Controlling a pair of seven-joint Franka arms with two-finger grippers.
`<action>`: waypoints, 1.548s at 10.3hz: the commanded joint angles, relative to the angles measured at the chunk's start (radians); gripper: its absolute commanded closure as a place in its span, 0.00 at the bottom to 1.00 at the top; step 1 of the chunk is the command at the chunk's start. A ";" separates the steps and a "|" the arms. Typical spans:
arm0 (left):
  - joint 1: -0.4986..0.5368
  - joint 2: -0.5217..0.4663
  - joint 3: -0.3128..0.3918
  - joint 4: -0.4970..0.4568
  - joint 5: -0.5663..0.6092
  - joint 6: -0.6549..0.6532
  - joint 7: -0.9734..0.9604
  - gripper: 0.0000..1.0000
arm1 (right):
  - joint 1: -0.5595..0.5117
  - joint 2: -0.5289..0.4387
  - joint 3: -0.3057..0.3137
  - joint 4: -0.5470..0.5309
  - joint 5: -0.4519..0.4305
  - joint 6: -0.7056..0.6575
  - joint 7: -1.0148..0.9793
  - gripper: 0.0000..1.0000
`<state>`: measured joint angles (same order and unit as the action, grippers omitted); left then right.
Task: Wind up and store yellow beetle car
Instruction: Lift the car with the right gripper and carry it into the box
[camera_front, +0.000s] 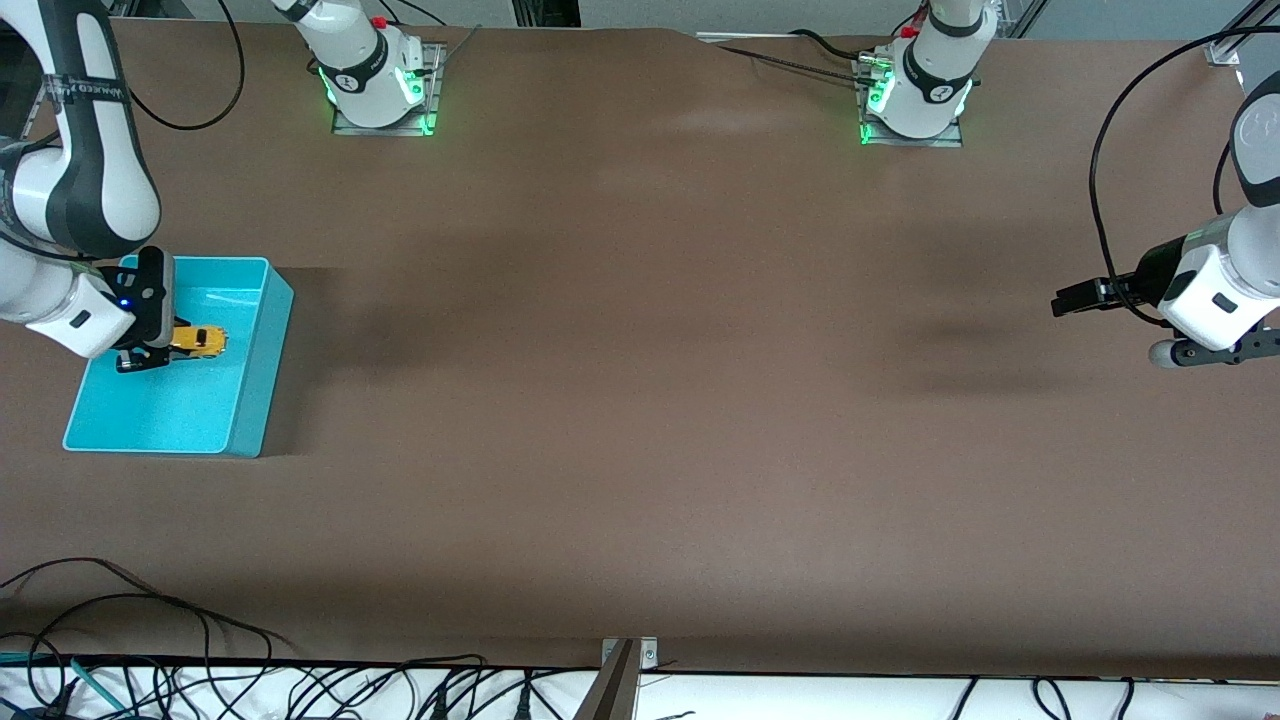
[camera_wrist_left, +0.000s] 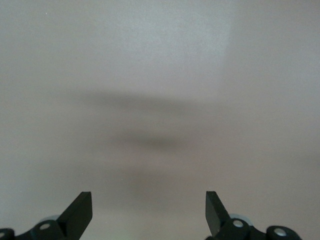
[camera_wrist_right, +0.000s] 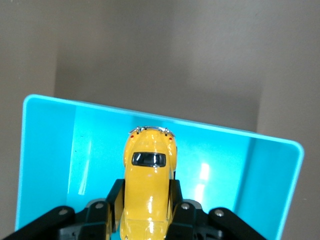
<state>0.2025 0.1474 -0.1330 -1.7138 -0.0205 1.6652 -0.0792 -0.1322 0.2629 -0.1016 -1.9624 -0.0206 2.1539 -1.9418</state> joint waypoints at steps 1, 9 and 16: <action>-0.015 -0.023 0.015 -0.027 -0.022 0.016 0.030 0.00 | -0.023 0.061 0.013 -0.003 -0.018 0.066 -0.020 1.00; -0.015 -0.017 0.015 -0.026 -0.019 0.013 0.030 0.00 | -0.067 0.078 0.008 -0.068 -0.009 0.101 -0.095 1.00; -0.014 -0.017 0.015 -0.026 -0.019 0.011 0.030 0.00 | -0.125 0.119 -0.004 -0.141 -0.002 0.184 -0.154 1.00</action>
<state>0.1958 0.1476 -0.1317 -1.7230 -0.0206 1.6668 -0.0731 -0.2418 0.3882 -0.1114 -2.0760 -0.0206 2.3091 -2.0721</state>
